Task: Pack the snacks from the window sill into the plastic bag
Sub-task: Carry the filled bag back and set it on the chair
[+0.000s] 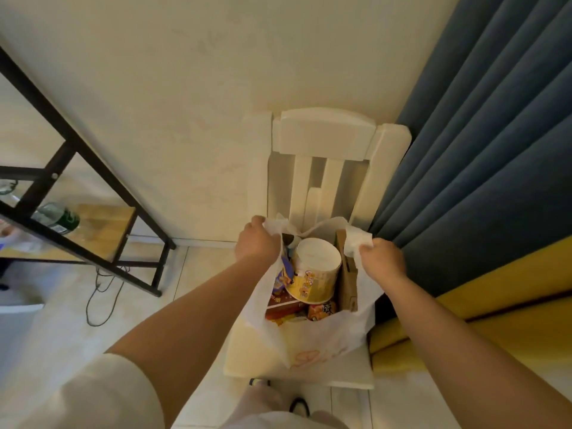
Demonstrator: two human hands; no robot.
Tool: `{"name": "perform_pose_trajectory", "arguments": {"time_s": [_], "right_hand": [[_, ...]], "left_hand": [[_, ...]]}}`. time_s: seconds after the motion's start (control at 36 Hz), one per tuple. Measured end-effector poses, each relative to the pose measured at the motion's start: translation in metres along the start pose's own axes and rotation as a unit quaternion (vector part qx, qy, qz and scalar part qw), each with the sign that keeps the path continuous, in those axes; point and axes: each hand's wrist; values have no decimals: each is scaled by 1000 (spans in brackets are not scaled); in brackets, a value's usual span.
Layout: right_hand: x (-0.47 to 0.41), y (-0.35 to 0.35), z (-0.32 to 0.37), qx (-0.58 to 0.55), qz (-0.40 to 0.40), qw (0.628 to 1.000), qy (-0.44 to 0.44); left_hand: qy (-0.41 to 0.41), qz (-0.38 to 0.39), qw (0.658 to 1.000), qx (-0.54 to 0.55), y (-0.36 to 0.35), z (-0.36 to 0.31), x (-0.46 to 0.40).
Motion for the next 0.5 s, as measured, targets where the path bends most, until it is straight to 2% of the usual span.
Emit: {"name": "perform_pose_trajectory", "arguments": {"time_s": [0.17,0.28,0.36,0.5], "right_hand": [[24,-2,2,97,-47,990,92],[40,-8,2,210,-89,952,202],[48,-19,1,254,-55,932,254],[69,-34,-8,294,-21,911,289]], "left_hand": [[-106,-51,981,-152,-5,4,20],[-148,-41,958,-242,-11,5,40],[-164,-48,939,-298,-19,10,55],[-153,-31,922,-353,-32,26,83]]}}
Point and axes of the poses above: each hand's wrist, its own x-axis away from the middle knuckle, its own y-axis out of the back of the hand, z = x × y, and after that the axes turned 8 degrees about z, right-handed
